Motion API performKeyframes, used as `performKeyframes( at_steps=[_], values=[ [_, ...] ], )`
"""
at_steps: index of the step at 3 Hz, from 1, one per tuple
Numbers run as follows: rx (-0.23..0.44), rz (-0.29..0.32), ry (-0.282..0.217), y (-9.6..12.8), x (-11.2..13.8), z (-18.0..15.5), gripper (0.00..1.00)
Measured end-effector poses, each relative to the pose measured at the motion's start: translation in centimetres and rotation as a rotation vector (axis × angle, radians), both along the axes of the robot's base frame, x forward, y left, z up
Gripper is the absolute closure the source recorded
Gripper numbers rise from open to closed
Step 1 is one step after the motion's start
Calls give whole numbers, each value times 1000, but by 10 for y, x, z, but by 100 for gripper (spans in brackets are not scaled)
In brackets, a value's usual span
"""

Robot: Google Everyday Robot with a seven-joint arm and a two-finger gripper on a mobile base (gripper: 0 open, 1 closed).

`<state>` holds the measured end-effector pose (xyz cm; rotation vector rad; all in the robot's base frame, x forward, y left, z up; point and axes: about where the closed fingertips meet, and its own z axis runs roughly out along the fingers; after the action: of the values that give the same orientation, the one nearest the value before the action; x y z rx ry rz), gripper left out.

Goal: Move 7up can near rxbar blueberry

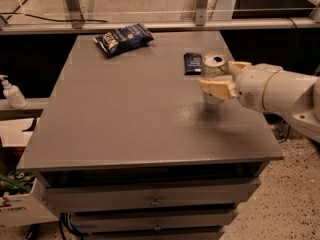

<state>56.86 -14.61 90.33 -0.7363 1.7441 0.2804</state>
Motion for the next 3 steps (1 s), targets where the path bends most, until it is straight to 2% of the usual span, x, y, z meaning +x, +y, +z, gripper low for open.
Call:
performKeyframes(
  at_steps=[1, 2, 3],
  values=[
    [54, -31, -2, -10, 17, 2, 100],
    [109, -38, -1, 2, 39, -7, 100],
    [134, -40, -14, 14, 62, -14, 100]
  ],
)
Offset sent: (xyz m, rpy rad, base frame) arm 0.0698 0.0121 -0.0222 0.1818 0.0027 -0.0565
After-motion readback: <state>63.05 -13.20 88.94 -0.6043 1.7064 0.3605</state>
